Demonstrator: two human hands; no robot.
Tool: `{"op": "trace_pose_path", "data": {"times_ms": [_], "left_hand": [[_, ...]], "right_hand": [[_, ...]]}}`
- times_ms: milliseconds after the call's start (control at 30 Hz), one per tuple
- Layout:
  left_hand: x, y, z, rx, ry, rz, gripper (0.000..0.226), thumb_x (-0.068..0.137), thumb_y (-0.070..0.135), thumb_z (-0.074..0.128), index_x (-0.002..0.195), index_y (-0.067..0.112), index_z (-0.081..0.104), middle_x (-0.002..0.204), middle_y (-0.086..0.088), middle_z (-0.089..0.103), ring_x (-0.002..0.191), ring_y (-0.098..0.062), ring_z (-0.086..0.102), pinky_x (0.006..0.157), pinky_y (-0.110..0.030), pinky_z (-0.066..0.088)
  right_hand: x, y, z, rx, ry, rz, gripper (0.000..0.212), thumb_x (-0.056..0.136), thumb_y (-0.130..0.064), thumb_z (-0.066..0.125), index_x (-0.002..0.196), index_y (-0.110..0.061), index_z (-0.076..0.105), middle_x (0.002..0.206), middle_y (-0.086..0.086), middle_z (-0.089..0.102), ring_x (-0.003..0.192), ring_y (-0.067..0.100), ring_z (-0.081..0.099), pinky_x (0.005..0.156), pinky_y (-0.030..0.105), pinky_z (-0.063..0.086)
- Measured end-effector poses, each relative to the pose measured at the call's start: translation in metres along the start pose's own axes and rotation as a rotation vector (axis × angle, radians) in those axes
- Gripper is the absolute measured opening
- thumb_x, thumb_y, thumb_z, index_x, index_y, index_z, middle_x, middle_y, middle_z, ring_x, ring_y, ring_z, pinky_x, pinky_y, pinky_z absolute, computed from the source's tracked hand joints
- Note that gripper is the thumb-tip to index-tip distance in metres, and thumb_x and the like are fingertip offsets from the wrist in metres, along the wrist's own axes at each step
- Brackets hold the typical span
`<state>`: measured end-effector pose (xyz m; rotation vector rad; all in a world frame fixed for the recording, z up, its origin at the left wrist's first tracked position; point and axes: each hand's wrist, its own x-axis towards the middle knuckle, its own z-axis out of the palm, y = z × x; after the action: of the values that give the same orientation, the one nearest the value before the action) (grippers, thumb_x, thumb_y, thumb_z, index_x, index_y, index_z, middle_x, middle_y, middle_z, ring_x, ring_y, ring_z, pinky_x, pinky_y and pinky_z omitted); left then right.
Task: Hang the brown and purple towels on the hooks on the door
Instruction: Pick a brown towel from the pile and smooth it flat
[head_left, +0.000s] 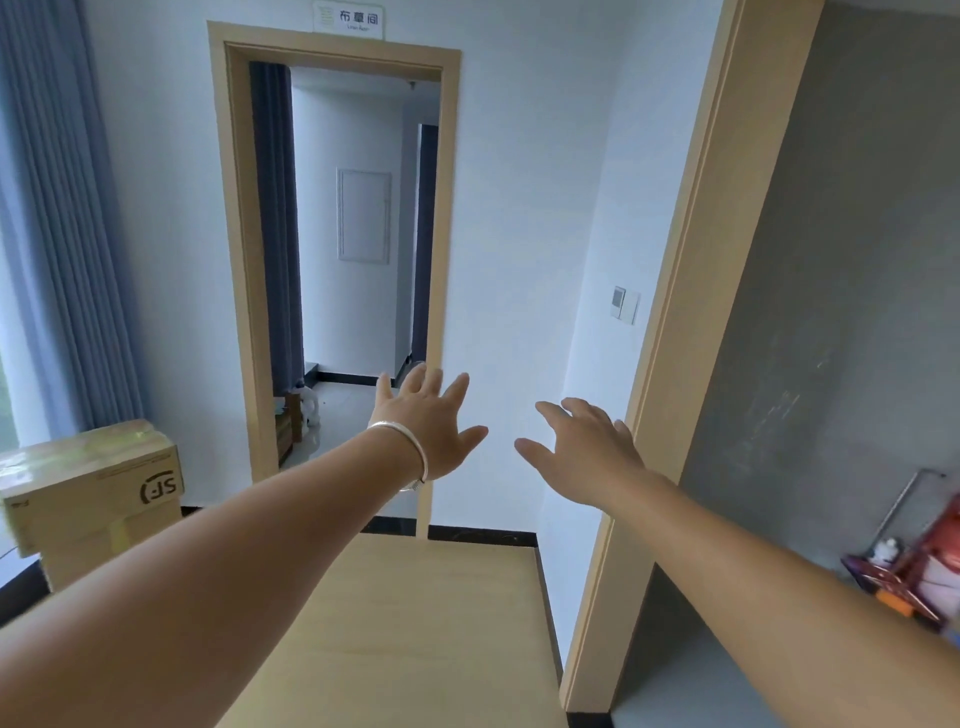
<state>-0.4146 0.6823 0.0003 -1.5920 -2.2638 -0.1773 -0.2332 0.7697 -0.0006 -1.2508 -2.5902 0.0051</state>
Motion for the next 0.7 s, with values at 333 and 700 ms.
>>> {"op": "trace_pose_path", "data": {"times_ms": [333, 700], "left_hand": [[0.149, -0.037, 0.089, 0.004, -0.079, -0.009, 0.075, 0.091, 0.067, 0.023, 0.152, 0.028, 0.001, 0.159, -0.005, 0.010, 0.148, -0.026, 0.000, 0.114, -0.059, 0.005], [0.343, -0.072, 0.160, 0.021, -0.041, -0.159, 0.071, 0.092, 0.063, 0.027, 0.150, 0.027, 0.008, 0.155, -0.004, 0.018, 0.146, -0.023, 0.004, 0.115, -0.058, 0.005]], "right_hand": [[0.180, 0.017, 0.066, 0.012, -0.028, -0.012, 0.067, 0.092, -0.065, 0.033, 0.150, -0.031, 0.022, 0.159, 0.002, 0.018, 0.147, 0.020, 0.010, 0.117, 0.052, 0.007], [0.413, 0.058, 0.099, 0.007, 0.022, -0.139, 0.065, 0.093, -0.064, 0.033, 0.149, -0.031, 0.024, 0.157, 0.003, 0.020, 0.145, 0.020, 0.014, 0.116, 0.051, 0.013]]}}
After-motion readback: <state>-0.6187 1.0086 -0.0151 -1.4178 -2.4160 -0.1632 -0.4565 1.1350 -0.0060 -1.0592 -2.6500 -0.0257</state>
